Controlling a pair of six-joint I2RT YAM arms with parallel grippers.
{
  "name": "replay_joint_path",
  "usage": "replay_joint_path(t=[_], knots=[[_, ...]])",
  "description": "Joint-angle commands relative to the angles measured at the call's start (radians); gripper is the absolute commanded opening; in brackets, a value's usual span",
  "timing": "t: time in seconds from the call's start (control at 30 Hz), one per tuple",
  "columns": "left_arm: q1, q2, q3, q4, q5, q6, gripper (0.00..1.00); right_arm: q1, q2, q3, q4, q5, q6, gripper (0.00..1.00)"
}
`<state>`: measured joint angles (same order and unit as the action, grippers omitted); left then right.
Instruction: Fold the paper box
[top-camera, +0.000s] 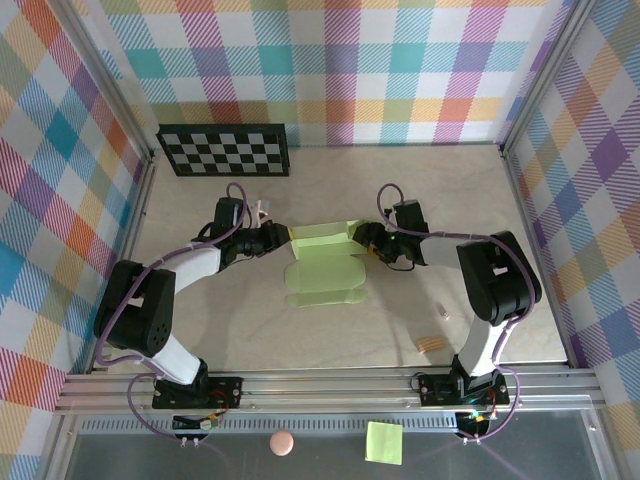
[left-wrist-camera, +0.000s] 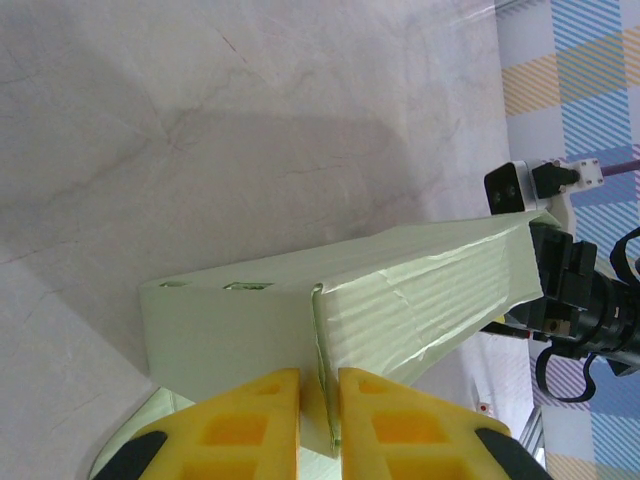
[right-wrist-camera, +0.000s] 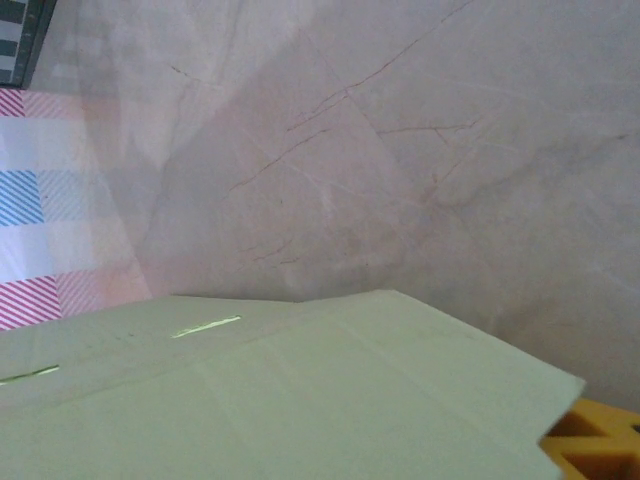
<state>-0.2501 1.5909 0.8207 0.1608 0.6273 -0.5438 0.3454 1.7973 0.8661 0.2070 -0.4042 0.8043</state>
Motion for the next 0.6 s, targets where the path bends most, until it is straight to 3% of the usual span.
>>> replay_joint_path(t=[0.0, 0.17, 0.47, 0.57], knots=[[0.018, 0.007, -0.034, -0.052, -0.043, -0.018, 0.16, -0.007, 0.002, -0.026, 0.067, -0.039, 0.033, 0.63], [0.018, 0.023, -0.029, -0.042, -0.027, -0.027, 0.16, -0.007, -0.029, -0.045, 0.095, -0.033, 0.047, 0.58], [0.014, 0.053, -0.014, -0.033, 0.019, -0.037, 0.16, -0.002, -0.039, -0.056, 0.201, -0.085, 0.085, 0.39], [0.005, 0.064, -0.007, -0.033, 0.027, -0.039, 0.16, 0.003, -0.028, -0.05, 0.215, -0.093, 0.091, 0.39]])
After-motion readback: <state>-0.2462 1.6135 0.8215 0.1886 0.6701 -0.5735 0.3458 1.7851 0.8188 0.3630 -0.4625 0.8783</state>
